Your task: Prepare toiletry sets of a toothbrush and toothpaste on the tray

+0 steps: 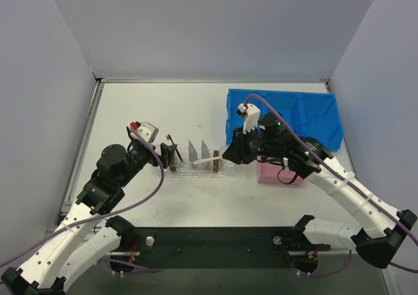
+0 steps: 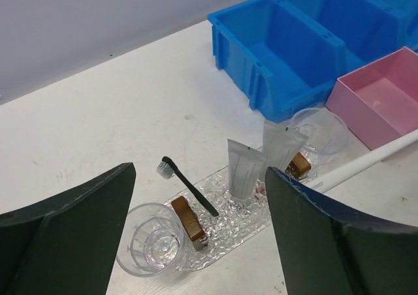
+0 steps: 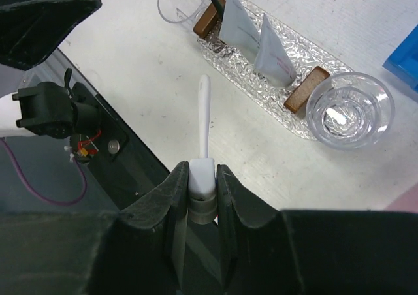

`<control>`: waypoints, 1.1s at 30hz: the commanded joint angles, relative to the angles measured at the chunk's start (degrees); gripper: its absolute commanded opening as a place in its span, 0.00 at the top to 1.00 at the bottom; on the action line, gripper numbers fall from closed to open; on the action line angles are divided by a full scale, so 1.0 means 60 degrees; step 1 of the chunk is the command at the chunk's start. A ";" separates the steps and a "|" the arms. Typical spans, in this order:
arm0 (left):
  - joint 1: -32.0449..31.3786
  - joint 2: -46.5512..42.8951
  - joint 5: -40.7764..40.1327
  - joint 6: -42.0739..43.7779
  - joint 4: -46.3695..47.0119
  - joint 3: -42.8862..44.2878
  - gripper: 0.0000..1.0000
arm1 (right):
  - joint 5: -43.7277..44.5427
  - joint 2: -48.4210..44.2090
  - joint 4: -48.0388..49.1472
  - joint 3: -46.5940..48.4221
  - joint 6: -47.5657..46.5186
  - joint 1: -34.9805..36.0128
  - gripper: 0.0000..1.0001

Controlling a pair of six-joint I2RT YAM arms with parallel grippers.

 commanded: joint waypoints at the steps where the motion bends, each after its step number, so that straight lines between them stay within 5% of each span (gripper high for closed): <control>1: 0.0050 -0.0177 -0.0737 0.0123 0.0163 0.0027 0.09 | 0.0241 0.0820 0.1370 0.0189 0.0383 0.0201 1.00; 14: 0.0050 -0.0031 -0.0708 0.0211 0.0089 0.0056 0.09 | 0.0885 0.2711 0.2483 0.0586 0.0426 0.0597 1.00; 33: 0.0050 0.0204 -0.0620 0.0240 0.0119 0.0041 0.09 | 0.1062 0.3561 0.2835 0.0688 0.0309 0.0685 1.00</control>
